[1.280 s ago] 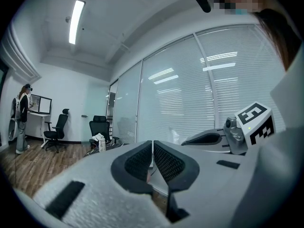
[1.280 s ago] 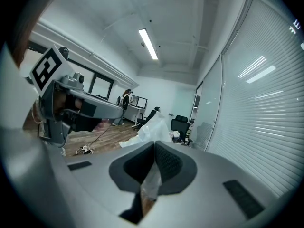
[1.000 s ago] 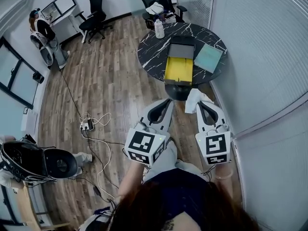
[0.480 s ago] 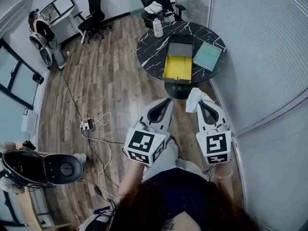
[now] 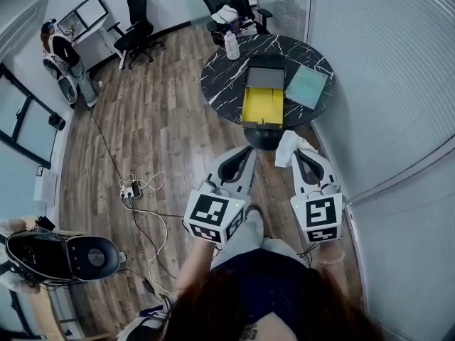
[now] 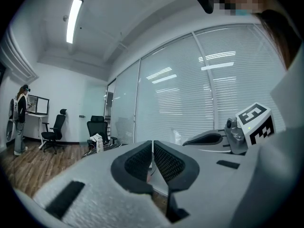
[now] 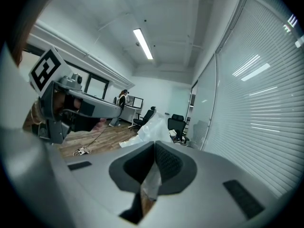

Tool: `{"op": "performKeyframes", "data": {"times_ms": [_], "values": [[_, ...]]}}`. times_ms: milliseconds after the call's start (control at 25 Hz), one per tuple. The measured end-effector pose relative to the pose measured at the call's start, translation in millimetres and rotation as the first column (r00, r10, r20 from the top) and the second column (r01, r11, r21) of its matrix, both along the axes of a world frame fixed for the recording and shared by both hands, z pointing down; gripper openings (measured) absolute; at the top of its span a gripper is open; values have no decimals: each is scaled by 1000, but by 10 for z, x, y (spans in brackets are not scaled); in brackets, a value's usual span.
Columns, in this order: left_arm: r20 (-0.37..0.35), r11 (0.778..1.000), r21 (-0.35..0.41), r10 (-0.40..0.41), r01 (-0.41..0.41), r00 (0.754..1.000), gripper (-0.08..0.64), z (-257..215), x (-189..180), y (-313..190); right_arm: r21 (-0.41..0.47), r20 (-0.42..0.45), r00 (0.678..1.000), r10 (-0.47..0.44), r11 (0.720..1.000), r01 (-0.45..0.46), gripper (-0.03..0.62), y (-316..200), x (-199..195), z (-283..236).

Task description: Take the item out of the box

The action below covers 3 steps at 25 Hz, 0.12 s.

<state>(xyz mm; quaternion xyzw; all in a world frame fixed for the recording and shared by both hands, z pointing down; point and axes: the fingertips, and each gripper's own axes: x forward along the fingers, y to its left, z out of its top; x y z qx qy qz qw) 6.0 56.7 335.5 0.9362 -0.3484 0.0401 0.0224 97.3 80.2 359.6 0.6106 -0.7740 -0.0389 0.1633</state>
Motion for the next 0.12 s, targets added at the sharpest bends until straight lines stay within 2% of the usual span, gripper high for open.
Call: {"op": "performKeyframes", "data": {"times_ms": [120], "values": [[1, 1000, -3, -4, 4, 1000, 29, 22, 3, -81, 0, -6, 1000, 1, 1000, -1, 26, -89, 17, 10]]}}
